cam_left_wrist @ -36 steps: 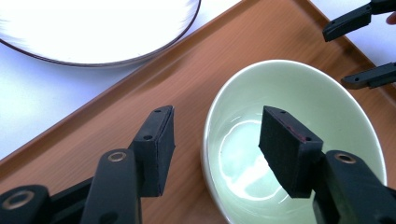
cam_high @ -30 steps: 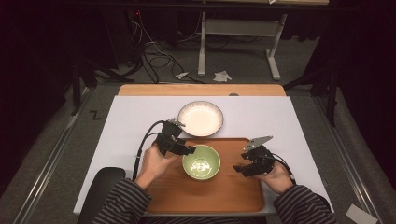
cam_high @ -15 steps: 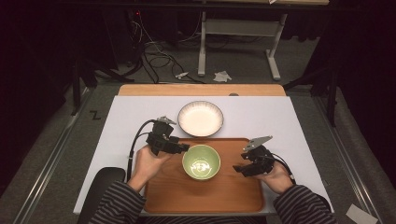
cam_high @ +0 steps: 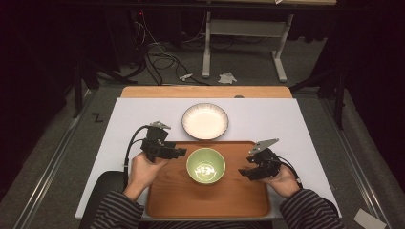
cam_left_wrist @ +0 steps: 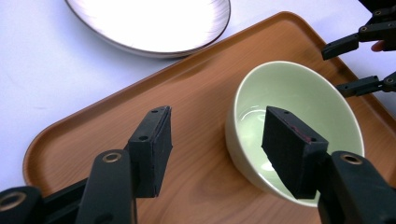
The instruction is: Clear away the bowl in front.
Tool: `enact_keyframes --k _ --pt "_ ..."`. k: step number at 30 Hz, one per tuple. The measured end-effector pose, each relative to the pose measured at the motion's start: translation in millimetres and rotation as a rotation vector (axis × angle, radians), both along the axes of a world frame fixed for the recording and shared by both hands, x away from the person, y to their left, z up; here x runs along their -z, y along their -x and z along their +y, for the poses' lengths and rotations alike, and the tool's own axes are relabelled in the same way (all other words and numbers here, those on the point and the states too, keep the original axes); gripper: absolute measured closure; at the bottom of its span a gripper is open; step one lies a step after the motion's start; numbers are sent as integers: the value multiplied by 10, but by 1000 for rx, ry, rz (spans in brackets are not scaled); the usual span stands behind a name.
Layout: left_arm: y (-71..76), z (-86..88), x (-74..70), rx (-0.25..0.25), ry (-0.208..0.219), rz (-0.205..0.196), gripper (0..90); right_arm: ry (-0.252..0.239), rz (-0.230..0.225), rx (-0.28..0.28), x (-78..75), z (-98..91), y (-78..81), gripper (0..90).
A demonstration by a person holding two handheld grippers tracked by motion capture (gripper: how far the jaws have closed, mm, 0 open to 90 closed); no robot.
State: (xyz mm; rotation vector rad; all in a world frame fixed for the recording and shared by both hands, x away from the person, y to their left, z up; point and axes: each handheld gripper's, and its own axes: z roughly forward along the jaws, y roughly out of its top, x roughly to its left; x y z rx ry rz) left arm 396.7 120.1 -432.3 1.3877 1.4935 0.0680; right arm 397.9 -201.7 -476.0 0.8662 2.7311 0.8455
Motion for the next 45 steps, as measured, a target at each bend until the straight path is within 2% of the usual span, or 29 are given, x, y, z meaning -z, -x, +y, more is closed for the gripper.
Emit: enact_keyframes --k 7,19,21,32,36,45 --pt "29 33 53 -14 14 13 421 1 -1 3 -3 0 4 401" --pt "57 38 159 -13 2 39 421 -2 -2 7 -1 -10 -5 401" --pt "59 42 167 -13 16 44 422 -2 -4 3 1 -9 -5 401" --pt "50 34 240 -34 14 51 422 0 -4 6 -1 -6 -1 401" --pt "42 47 274 -45 -4 46 420 0 -5 4 1 -5 -2 401" --pt "32 32 337 -47 -17 53 420 0 -7 3 -1 -6 -1 401"
